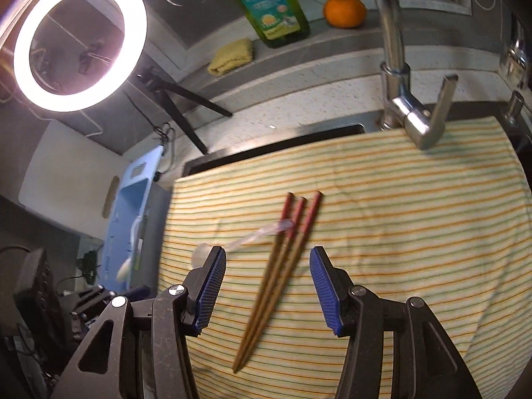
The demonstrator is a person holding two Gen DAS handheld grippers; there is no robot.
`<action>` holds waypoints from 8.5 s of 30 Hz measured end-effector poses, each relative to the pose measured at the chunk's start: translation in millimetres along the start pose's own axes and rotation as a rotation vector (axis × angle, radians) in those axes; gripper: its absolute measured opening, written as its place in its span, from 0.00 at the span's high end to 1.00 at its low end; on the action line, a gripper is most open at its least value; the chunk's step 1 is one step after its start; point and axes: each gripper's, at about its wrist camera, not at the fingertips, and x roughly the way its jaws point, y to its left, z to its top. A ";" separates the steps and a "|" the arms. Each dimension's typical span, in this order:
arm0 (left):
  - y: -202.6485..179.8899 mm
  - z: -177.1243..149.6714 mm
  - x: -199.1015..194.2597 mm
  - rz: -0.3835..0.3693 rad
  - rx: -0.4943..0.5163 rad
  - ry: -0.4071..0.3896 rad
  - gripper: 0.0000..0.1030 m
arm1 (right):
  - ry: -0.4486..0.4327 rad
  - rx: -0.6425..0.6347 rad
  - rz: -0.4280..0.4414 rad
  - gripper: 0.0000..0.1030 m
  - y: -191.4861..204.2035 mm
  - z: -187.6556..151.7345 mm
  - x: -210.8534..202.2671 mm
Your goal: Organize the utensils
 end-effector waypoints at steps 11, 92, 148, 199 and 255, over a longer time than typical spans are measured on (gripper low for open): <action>-11.8 38.3 46.0 0.044 0.117 0.079 0.74 | 0.123 0.101 0.010 0.65 -17.7 -6.1 42.0; 4.0 47.9 41.1 -0.057 0.058 0.086 0.96 | 0.107 0.146 0.131 0.94 -15.2 -0.4 24.7; 190.2 -47.6 -19.9 0.131 -0.373 0.074 0.92 | 0.288 -0.224 0.179 0.91 252.7 1.2 163.3; -59.3 -9.0 -16.7 0.224 -0.201 -0.100 0.32 | -0.076 -0.195 0.043 0.46 -29.0 2.8 -40.9; -63.1 49.5 95.9 0.242 0.039 0.150 0.32 | -0.093 0.110 0.052 0.45 -99.4 -38.1 -67.8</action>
